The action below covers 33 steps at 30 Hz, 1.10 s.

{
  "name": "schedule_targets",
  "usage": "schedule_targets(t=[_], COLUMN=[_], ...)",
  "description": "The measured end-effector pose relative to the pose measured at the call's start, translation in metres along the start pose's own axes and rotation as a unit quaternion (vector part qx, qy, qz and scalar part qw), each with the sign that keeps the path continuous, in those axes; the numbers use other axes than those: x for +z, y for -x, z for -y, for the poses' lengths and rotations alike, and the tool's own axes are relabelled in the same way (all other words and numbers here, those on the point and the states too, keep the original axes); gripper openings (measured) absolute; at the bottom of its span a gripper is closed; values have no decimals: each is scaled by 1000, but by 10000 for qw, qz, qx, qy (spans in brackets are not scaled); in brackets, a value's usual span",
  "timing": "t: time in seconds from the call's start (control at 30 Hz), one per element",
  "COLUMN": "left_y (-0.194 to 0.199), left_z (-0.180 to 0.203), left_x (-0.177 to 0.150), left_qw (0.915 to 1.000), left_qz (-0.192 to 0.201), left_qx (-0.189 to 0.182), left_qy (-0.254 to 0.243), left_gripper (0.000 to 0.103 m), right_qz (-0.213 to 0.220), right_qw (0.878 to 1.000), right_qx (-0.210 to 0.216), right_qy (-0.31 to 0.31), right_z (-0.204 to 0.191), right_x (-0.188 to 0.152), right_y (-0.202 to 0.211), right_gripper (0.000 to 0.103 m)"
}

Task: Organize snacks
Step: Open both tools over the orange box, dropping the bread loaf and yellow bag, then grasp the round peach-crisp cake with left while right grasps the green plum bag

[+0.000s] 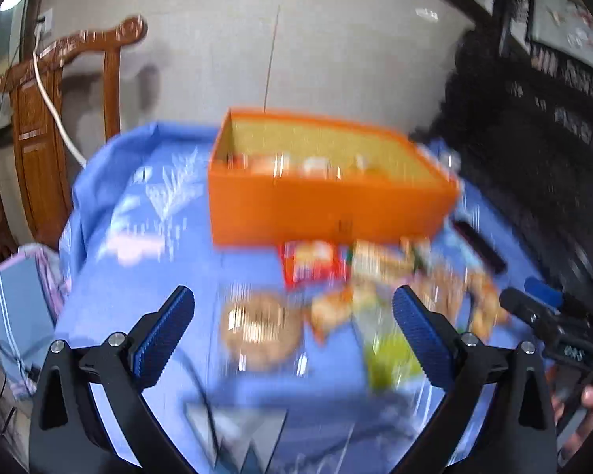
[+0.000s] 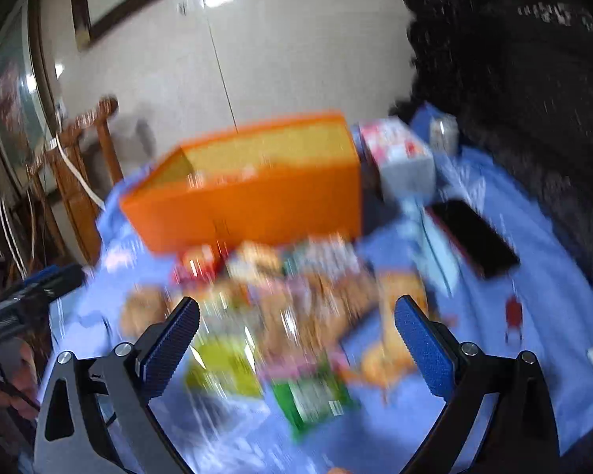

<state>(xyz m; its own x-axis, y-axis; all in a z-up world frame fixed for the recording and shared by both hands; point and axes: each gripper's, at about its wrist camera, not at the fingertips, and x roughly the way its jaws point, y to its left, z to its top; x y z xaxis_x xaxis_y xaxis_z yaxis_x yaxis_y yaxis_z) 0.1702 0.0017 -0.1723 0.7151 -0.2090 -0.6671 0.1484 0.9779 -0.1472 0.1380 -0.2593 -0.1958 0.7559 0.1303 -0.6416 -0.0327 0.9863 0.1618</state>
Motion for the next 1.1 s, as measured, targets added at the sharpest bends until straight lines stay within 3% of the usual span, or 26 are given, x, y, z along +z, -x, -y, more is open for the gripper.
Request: schedule_targets(t=[0.23, 0.53, 0.6, 0.67, 0.77, 0.93, 1.1], left_y=[11, 18, 18, 17, 11, -22, -70], left_z=[-6, -2, -4, -8, -14, -17, -13], left_x=[-64, -71, -69, -69, -66, -48, -28], left_qw=[9988, 9988, 9988, 9988, 9986, 9979, 9956], left_qz=[-460, -451, -457, -465, -484, -567, -789], left_qx=[25, 26, 63, 106, 185, 311, 497], left_qy=[-135, -198, -166, -128, -49, -16, 26], left_gripper=[99, 99, 99, 99, 99, 99, 99], right_qz=[-493, -653, -808, -885, -800, -635, -688], right_qw=[9985, 9969, 9959, 9953, 9962, 9976, 9971], right_qx=[-144, 124, 78, -13, -11, 282, 267], right_qy=[164, 422, 406, 382, 343, -27, -162], right_z=[5, -5, -2, 0, 1, 11, 16], right_x=[-52, -44, -47, -52, -57, -59, -60], right_y=[-12, -40, -52, -59, -56, -47, -49], right_gripper=[99, 99, 94, 64, 52, 48, 48])
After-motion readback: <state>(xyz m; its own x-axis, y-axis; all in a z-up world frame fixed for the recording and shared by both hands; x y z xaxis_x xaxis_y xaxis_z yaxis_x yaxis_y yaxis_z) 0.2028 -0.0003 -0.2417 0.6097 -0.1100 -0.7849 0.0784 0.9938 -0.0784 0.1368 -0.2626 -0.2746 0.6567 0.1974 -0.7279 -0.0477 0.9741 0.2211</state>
